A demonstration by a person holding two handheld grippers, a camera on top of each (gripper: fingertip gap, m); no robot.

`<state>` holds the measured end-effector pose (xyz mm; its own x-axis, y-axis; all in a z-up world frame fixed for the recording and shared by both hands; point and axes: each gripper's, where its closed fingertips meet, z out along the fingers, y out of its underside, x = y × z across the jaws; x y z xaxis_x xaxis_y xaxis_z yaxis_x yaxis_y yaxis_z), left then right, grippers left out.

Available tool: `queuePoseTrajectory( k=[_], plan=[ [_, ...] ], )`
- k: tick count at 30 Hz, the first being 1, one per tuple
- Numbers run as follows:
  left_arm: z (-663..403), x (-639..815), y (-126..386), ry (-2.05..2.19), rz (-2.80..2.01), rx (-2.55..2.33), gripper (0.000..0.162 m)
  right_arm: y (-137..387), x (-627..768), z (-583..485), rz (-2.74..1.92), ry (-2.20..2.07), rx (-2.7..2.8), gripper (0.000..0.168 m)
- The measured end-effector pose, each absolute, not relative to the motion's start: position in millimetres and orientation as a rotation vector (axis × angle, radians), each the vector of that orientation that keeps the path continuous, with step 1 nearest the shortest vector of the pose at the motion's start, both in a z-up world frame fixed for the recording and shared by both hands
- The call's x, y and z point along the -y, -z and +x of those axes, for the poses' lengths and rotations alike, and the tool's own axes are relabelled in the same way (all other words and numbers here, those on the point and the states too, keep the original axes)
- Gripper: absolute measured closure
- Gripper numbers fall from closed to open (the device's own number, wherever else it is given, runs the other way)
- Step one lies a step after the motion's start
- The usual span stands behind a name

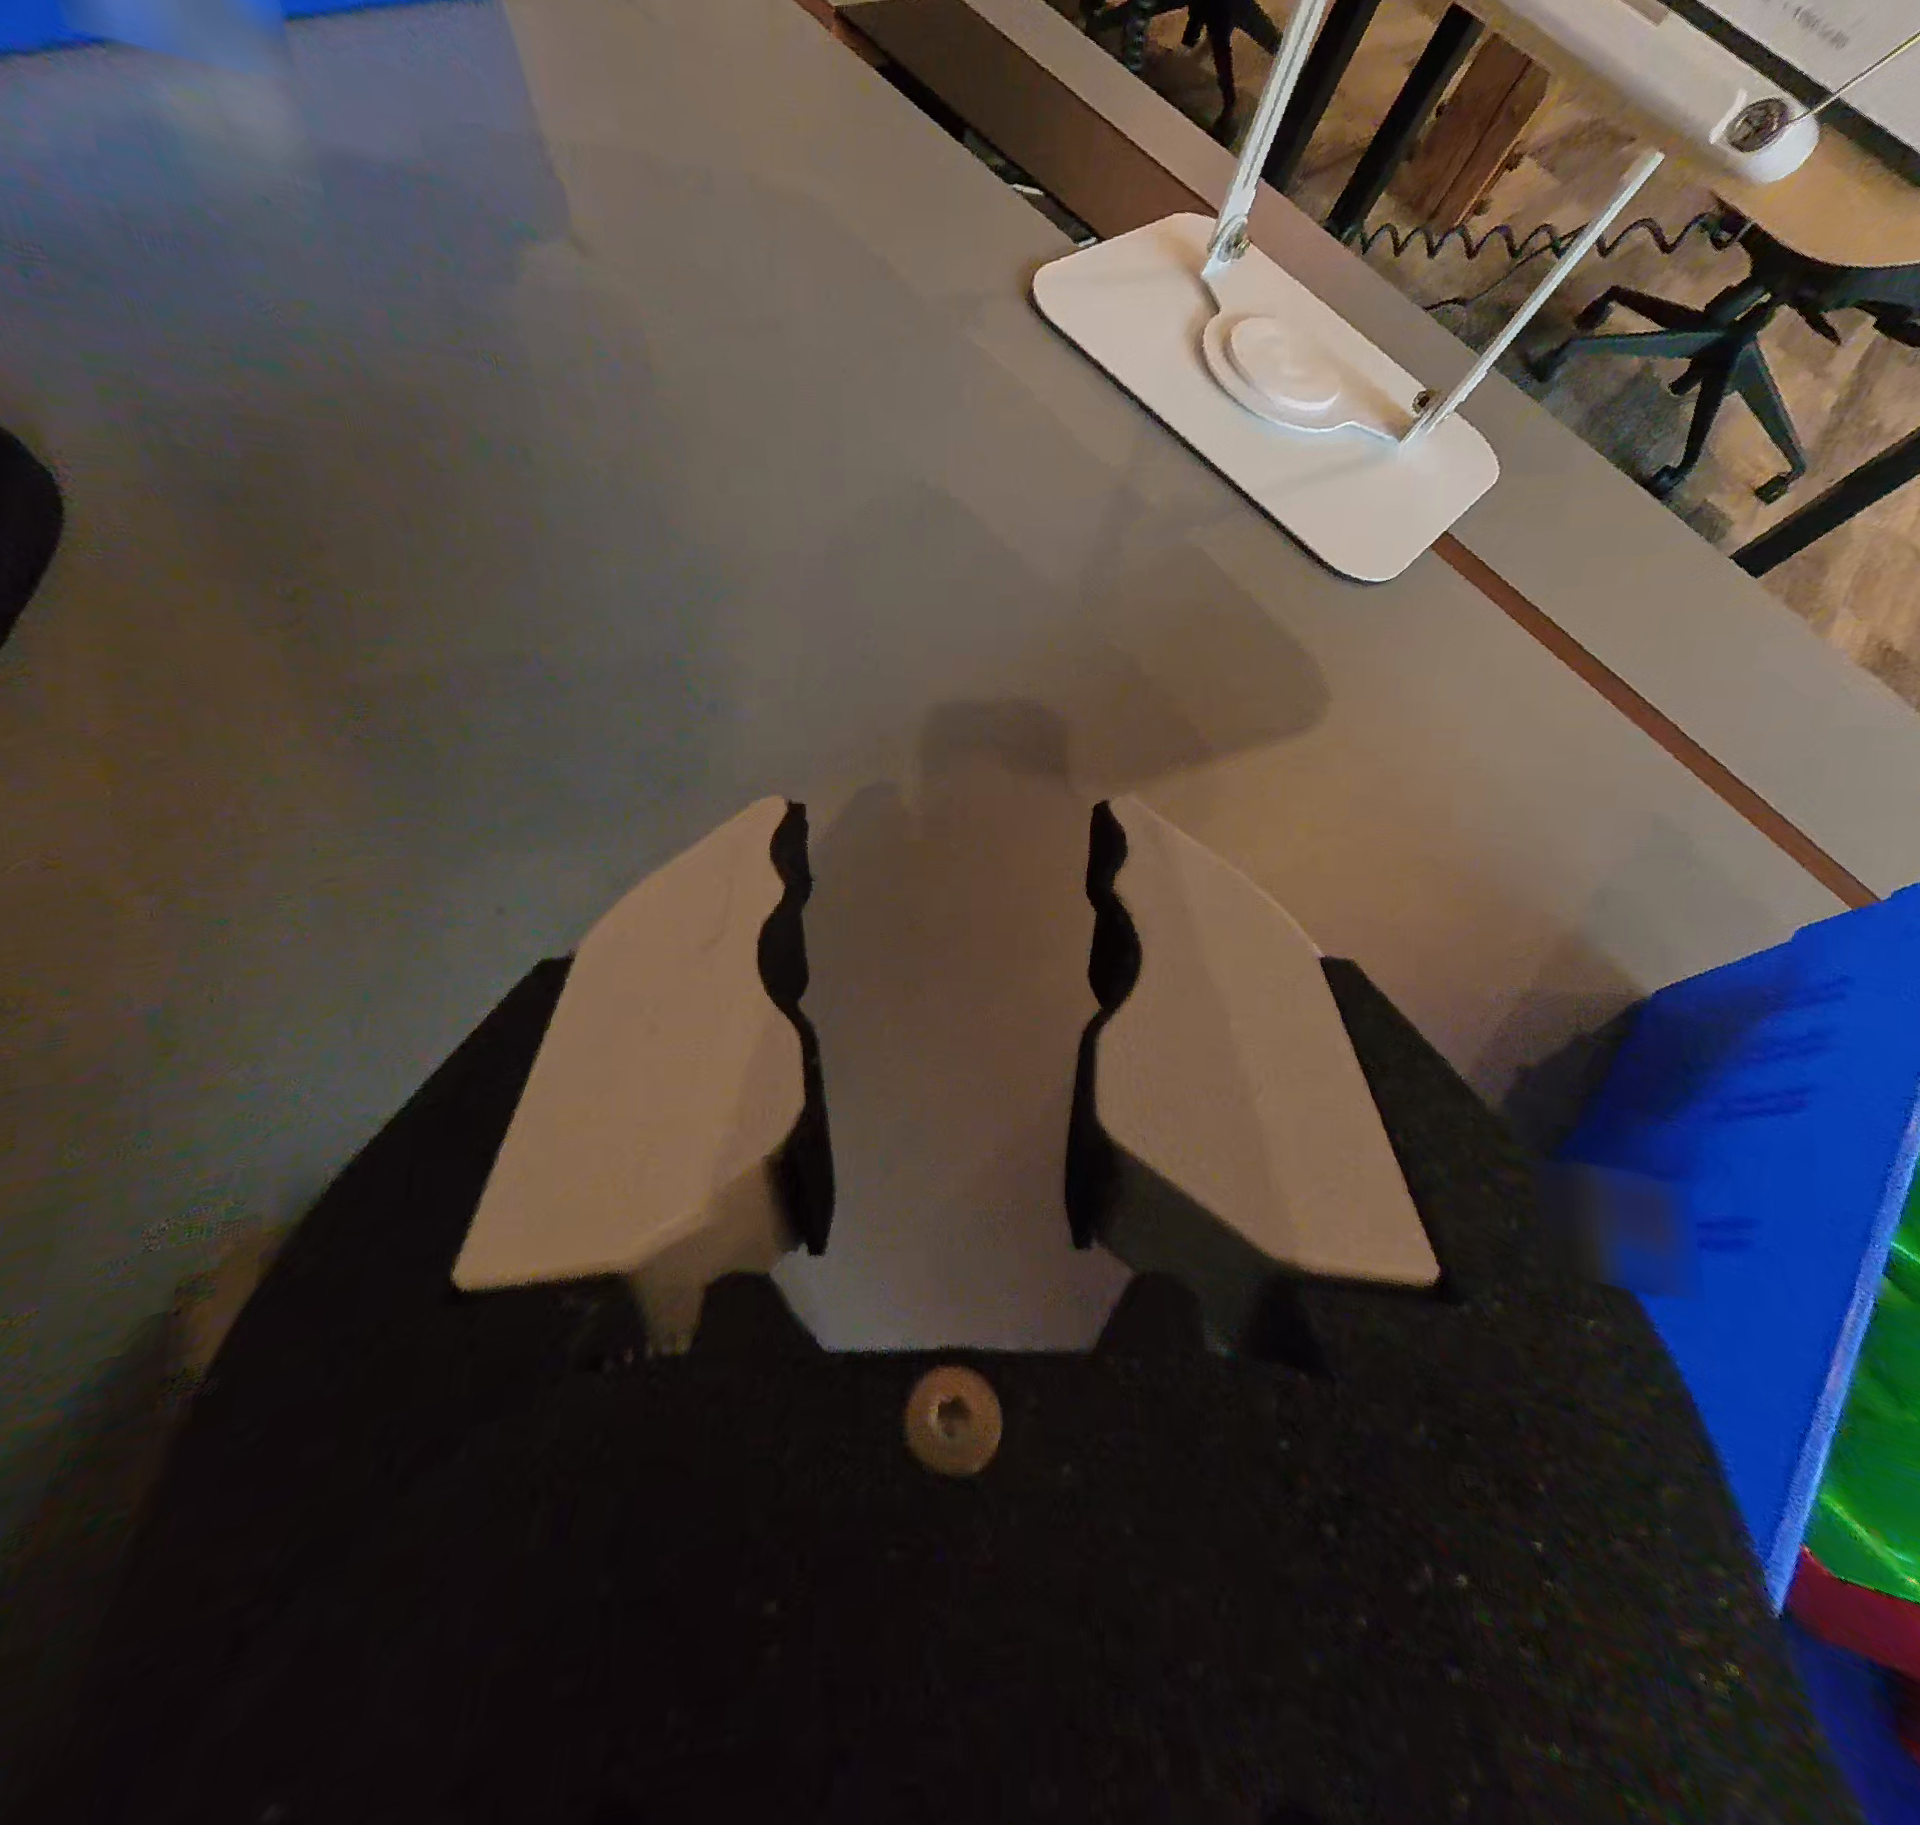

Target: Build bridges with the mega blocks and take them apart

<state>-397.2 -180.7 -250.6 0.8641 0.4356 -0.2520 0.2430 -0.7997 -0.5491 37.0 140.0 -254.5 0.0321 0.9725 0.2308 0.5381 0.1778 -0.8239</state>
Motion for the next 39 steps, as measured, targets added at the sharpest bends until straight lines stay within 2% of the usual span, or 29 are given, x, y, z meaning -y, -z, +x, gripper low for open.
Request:
queuePoseTrajectory(
  k=[7, 16, 24, 27, 32, 34, 39],
  plan=[
    [-467, 183, 301, -0.476, -2.589, 0.91, 0.106, 259, -136, 40, -1.453, -0.631, 1.645, 0.116],
    [-494, 191, 324, -0.568, -2.607, 1.162, 0.108, 244, -133, 43, -1.406, -0.69, 1.595, 0.119],
    [-499, 185, 336, -0.621, -2.609, 1.229, 0.102, 241, -133, 45, -1.388, -0.711, 1.579, 0.121],
    [-495, 177, 337, -0.537, -2.57, 1.243, 0.111, 240, -133, 46, -1.387, -0.724, 1.571, 0.122],
    [-498, 180, 340, -0.54, -2.567, 1.234, 0.109, 242, -132, 45, -1.388, -0.716, 1.583, 0.122],
    [-501, 183, 339, -0.617, -2.586, 1.188, 0.125, 242, -132, 44, -1.385, -0.711, 1.588, 0.122],
    [-493, 172, 327, -0.59, -2.527, 1.065, 0.126, 245, -132, 43, -1.388, -0.701, 1.603, 0.122]
  ],
)
